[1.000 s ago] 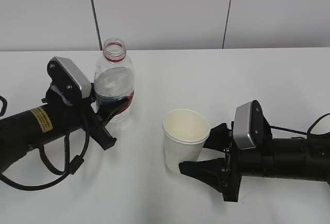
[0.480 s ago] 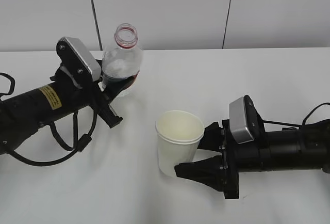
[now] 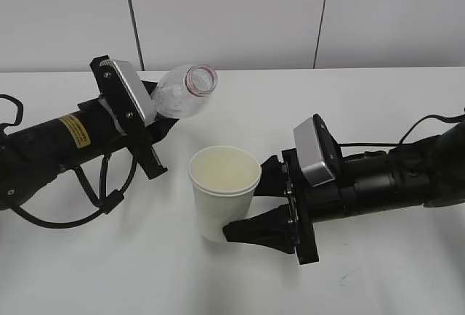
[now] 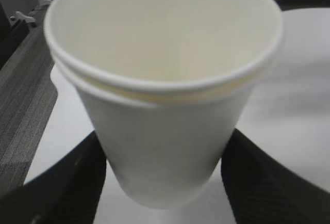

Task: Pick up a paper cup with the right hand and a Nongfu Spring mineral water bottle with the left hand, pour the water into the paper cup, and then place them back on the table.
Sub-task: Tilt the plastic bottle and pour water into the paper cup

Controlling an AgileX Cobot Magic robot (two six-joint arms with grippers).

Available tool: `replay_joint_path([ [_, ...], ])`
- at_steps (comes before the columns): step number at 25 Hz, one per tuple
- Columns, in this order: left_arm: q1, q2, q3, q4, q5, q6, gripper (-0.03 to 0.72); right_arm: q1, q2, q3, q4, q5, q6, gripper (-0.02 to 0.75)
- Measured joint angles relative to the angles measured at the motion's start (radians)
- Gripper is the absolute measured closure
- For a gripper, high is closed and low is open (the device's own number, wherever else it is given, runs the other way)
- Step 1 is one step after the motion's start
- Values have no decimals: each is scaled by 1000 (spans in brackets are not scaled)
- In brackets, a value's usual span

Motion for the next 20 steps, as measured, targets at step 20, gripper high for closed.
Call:
replay_joint_path([
  [20,0,0,0,-174,-89,413,414,10,0,-30,131,121,11,236],
])
